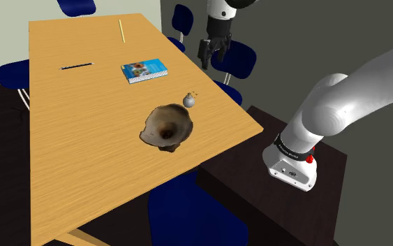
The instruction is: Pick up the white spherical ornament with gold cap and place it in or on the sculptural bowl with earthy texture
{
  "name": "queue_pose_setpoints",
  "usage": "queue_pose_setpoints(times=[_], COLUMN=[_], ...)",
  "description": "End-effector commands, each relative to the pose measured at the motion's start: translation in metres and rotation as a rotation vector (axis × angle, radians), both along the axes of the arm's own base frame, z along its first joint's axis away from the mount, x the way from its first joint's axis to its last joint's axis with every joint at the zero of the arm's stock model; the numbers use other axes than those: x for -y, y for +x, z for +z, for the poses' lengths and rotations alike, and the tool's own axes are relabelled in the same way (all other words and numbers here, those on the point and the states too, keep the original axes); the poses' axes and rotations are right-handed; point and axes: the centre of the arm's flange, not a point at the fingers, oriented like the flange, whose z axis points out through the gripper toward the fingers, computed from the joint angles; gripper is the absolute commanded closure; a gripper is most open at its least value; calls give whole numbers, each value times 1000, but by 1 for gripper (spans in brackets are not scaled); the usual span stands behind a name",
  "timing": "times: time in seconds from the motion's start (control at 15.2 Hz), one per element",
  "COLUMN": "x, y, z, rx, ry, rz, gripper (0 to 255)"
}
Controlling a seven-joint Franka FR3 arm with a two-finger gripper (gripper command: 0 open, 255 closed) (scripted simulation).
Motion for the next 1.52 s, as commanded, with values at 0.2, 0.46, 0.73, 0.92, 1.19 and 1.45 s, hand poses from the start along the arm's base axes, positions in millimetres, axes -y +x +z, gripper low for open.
queue_pose_setpoints(times=[0.2, 0.46, 0.73, 0.92, 1.19, 1.45], x=[-10, -16, -20, -21, -19, -17], y=[40, 69, 98, 118, 121, 118], z=[-57, -104, -151, -187, -210, -231], rx=[-25, -47, -69, -85, -88, -88], ry=[-42, -76, -110, -136, -141, -141], rz=[-46, -83, -119, -147, -153, -153], gripper=[0, 0, 0, 0, 0, 0])
